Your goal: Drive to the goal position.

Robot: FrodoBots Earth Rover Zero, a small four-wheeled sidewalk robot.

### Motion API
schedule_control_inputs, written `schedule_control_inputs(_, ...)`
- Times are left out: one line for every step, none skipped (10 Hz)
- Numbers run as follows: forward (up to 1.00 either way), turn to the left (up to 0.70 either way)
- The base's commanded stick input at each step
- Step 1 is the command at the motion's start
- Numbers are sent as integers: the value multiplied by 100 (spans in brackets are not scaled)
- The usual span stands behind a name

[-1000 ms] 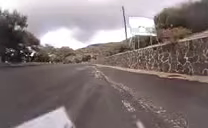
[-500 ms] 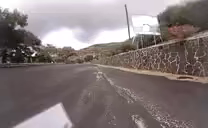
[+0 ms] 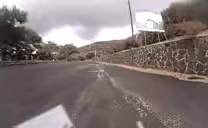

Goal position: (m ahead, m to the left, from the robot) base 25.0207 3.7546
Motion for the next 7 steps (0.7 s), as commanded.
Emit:
schedule_control_inputs(100, -36)
schedule_control_inputs(100, -5)
schedule_control_inputs(100, -1)
schedule_control_inputs(100, -32)
schedule_control_inputs(100, -3)
schedule_control_inputs(100, 0)
schedule_control_inputs(100, 0)
